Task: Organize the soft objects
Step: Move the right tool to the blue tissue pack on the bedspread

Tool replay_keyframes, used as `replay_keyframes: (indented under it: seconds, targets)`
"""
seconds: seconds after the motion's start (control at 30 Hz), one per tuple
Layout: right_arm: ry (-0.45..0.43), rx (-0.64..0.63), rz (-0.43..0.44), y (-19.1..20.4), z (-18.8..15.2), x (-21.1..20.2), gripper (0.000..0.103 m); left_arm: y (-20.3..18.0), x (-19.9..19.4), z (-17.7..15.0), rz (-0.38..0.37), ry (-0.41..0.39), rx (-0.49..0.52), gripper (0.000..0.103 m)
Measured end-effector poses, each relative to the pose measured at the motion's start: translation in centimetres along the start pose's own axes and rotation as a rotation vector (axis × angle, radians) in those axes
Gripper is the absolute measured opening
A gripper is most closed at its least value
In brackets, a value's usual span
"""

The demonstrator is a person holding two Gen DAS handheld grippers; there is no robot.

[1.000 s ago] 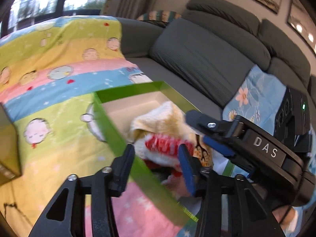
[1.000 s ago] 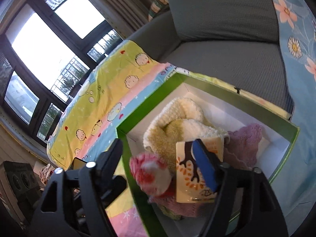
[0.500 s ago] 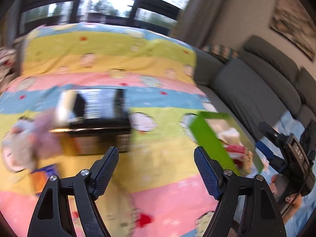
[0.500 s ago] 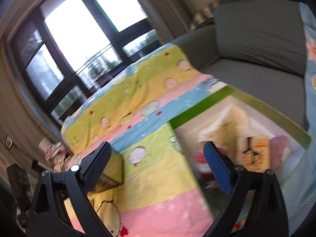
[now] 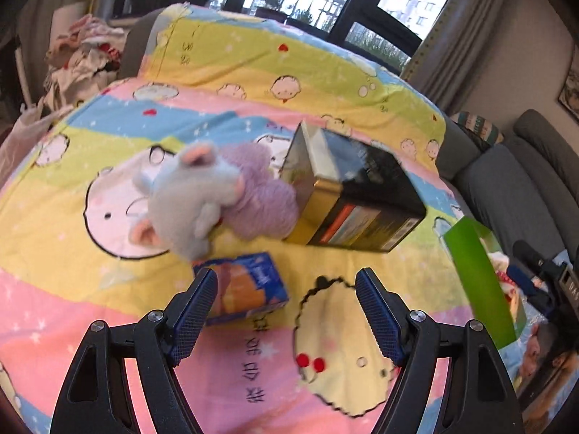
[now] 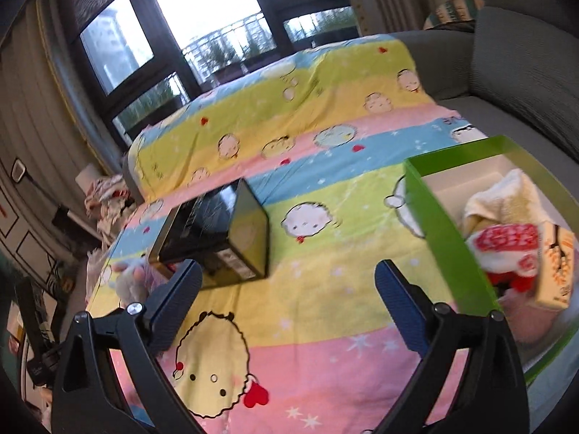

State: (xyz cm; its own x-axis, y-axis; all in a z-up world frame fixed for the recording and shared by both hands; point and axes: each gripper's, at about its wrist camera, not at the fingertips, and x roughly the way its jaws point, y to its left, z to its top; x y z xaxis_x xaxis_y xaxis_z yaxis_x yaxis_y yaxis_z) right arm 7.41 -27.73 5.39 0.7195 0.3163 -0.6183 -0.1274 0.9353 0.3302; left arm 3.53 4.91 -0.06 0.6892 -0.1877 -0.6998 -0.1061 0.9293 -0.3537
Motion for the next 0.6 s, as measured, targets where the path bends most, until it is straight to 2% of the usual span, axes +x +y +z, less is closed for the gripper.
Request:
replay_keyframes:
  seconds: [0.17,0.4,0.5,0.6]
  targets:
    - [0.037,-0.027,0.014,1.6,-0.7,1.4,0.096,1.2,0.5,-0.9,0.062,0.025,-0.018,0.079]
    - [0.105,-0.031,0.049,2.5,-1.5,3.2,0.096,1.9,0.3,-0.8,0.078,0.018,-0.042,0.079]
    - [0.134,-0.033,0.095,3.1,-1.8,3.6,0.096,2.2,0.3,-0.8,0.081,0.023,-0.061,0.079]
    - [0.176,-0.012,0.181,4.0,-2.1,4.0,0.093,2.4,0.0,-0.8,0.099,0.016,-0.075,0.079]
